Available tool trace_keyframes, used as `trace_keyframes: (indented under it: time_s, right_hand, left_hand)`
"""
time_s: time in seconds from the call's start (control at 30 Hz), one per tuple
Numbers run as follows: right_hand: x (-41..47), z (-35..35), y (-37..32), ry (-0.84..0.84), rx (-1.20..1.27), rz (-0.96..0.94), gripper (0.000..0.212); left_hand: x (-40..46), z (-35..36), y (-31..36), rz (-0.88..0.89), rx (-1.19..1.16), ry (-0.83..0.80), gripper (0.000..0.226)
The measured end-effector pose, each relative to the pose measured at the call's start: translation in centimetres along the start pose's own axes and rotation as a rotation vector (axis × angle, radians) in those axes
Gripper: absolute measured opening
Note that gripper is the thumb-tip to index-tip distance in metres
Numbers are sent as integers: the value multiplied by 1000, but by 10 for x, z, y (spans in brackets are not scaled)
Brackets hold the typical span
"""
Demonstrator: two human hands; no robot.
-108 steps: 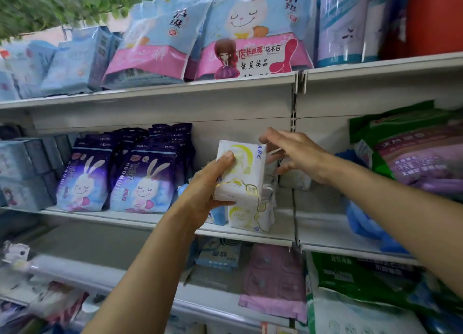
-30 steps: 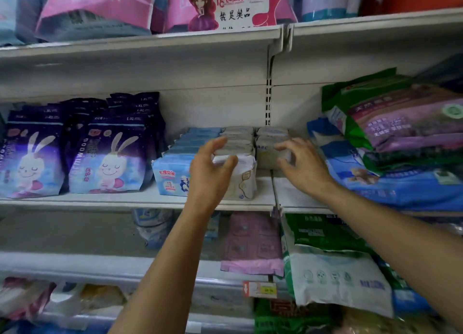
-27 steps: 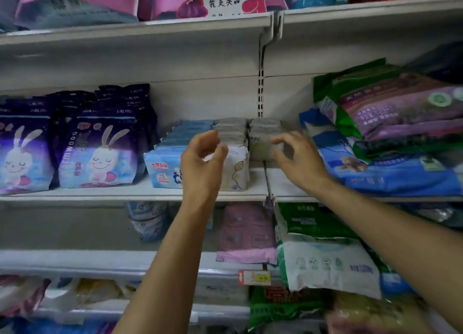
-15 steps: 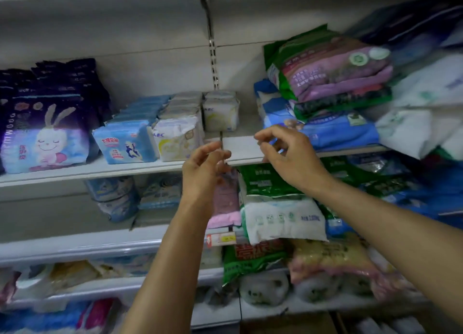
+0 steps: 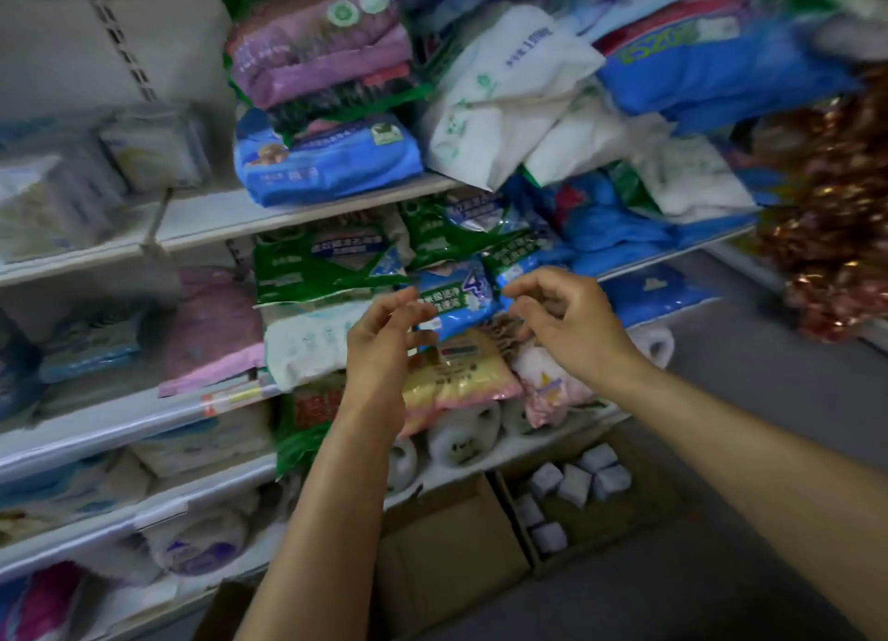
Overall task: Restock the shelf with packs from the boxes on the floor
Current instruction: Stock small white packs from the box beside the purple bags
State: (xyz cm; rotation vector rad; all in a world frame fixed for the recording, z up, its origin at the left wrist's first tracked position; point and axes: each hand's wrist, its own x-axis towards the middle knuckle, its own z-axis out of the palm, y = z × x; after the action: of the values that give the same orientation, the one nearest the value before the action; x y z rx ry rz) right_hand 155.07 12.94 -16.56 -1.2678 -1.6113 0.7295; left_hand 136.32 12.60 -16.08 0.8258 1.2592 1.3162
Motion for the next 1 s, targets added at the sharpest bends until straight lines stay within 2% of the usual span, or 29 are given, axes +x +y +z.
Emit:
trace_keyframes:
  time_s: [0.2, 0.53, 0.6, 0.77, 0.83, 0.93, 1.0]
  right_hand:
    - [-58, -88, 60, 98, -41, 144, 17]
    - [-83, -152, 175, 172, -55, 334, 38]
    - [-79, -162, 206, 157, -61, 365, 38]
    - [-69, -182, 272, 71, -142, 472, 11]
    - [-62, -189, 309, 34, -171, 520, 14]
    - [-52, -197, 365, -60, -219, 581, 19]
    - [-46, -199, 395, -100, -237, 633, 15]
  left_hand:
    - [-33, 77, -60, -125, 18, -107, 13]
    - [-18, 167, -146, -263, 202, -247, 12]
    - [-4, 187, -169, -331, 226, -262, 9]
    - [33, 218, -223, -452, 310, -290, 11]
    - [56, 236, -247, -503, 344, -258, 6]
    - [90, 260, -284, -582, 382, -223, 11]
    - [110, 272, -307, -616, 406, -221, 13]
